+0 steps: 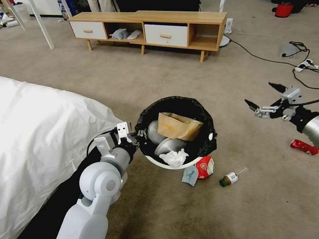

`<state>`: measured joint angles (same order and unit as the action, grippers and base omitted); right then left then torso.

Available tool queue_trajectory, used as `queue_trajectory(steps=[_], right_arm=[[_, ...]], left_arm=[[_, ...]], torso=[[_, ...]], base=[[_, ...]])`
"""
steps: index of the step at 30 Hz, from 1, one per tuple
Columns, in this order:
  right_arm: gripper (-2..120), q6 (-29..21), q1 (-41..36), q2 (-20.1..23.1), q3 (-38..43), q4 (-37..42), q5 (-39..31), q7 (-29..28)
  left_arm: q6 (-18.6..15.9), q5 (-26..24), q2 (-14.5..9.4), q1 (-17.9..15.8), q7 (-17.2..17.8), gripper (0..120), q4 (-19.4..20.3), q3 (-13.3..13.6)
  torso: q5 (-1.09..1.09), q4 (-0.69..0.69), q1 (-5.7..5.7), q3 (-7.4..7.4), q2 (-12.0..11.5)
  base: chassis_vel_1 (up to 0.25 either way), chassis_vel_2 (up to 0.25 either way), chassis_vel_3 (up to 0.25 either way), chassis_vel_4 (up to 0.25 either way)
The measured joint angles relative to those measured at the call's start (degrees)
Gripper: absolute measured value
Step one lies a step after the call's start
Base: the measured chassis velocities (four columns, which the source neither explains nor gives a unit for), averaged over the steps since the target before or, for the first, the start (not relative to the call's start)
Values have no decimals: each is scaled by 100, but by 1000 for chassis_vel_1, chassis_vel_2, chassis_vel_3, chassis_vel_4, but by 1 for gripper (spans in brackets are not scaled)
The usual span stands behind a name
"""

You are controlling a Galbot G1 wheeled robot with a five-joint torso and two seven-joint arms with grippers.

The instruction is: Pick up the trash bin and place the garbage on the floor into it.

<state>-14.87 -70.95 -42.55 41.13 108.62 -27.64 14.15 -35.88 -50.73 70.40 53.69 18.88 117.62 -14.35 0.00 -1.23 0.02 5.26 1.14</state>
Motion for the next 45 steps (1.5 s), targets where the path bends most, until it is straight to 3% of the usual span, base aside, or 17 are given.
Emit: queue_trajectory(steps=[3,5,7,8,9,10,11,12,14,17,25,30,38,45], right_arm=[[100,-303,-5,17,-50,0,53,-48],[100,-979,-10,41,-112,18,89,-128],[100,-1210,-12,48,-116,32,98,-120],[100,-1870,-13,58,-115,58,253,178],[100,-1870,-13,58,-115,58,253,178],[100,-2226,-11,59,-105,38,642,749],[100,-2345,2,55,-103,-8,971,1240],[100,-2345,2,55,-103,-8,971,1240],[100,-2402,42,37,-85,-74,1467,1962],[100,-2340,57,52,-97,-161,1799,2296],[100,-2118,85,98,-149,-372,2084,2511],[100,-1441,125,191,-177,-771,2517,2892],[100,-500,208,203,-243,-1199,2778,3016],[100,-46,161,217,-246,-1298,3420,3095]], left_arm=[[0,-8,0,0,0,2,13,-24],[-1,-13,6,3,0,2,30,-51],[-2,-15,10,7,0,2,37,-59],[-2,-18,15,22,-1,2,53,-80],[-2,-18,15,22,-1,2,53,-80],[-3,-23,5,38,0,2,71,-102],[-3,-27,-7,46,0,2,80,-123],[-3,-27,-7,46,0,2,80,-123],[-4,-33,-19,57,0,2,85,-134],[-5,-35,-12,61,0,2,86,-134],[-5,-24,31,72,0,2,72,-102],[-5,-12,33,111,-6,2,76,-100],[-5,-10,1,176,-8,2,150,-125],[-5,2,23,200,-8,2,170,-93]], torso=[[0,0,0,0,0],[0,0,0,0,0],[0,1,0,0,0],[0,-1,0,0,0],[0,-1,0,0,0],[0,0,0,0,0],[0,0,0,0,0],[0,0,0,0,0],[0,0,0,0,0],[0,0,0,0,0],[0,0,0,0,0],[0,0,0,0,0],[1,0,0,0,0],[0,0,0,0,0]], base=[[0,0,0,0],[0,0,0,0],[0,0,0,0],[0,0,0,0],[0,0,0,0],[0,0,0,0],[0,0,0,0],[0,0,0,0],[0,0,0,0],[0,0,0,0],[0,0,0,0],[0,0,0,0],[0,0,0,0],[0,0,0,0]])
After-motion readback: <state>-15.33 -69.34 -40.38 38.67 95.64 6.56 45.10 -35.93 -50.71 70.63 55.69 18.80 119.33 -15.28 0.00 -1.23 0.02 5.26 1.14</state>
